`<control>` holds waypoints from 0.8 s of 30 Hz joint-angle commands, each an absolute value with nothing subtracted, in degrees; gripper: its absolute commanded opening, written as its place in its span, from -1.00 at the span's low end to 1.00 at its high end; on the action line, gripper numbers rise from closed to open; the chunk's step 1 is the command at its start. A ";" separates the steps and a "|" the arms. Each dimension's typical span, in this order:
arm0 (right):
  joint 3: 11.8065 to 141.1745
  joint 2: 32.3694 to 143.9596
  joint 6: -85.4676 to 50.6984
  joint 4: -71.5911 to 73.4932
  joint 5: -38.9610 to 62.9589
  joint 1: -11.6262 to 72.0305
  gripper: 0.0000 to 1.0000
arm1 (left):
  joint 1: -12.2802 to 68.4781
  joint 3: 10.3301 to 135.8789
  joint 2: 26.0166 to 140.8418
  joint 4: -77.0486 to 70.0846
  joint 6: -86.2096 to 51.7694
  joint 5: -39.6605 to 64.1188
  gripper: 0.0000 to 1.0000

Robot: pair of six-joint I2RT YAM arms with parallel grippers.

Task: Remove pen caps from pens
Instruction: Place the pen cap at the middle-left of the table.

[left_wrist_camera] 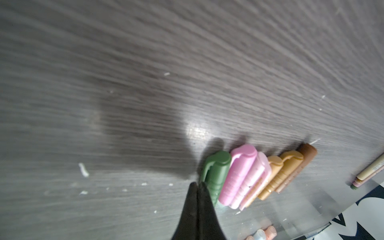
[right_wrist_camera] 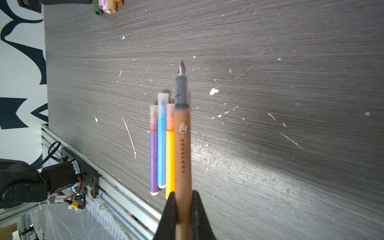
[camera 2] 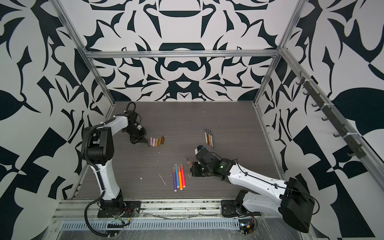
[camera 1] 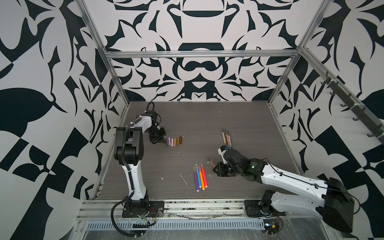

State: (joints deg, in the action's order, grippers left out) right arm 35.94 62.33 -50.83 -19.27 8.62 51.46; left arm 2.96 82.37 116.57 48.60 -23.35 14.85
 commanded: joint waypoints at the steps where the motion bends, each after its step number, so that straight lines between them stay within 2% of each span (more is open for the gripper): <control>1: 37.01 60.33 -50.05 -19.82 7.34 51.31 -1.00 | 2.77 84.40 118.28 50.97 -24.08 14.19 -1.00; 24: 37.18 60.47 -49.92 -20.04 7.55 50.61 -1.00 | 2.72 86.11 120.89 51.56 -25.08 15.28 -0.99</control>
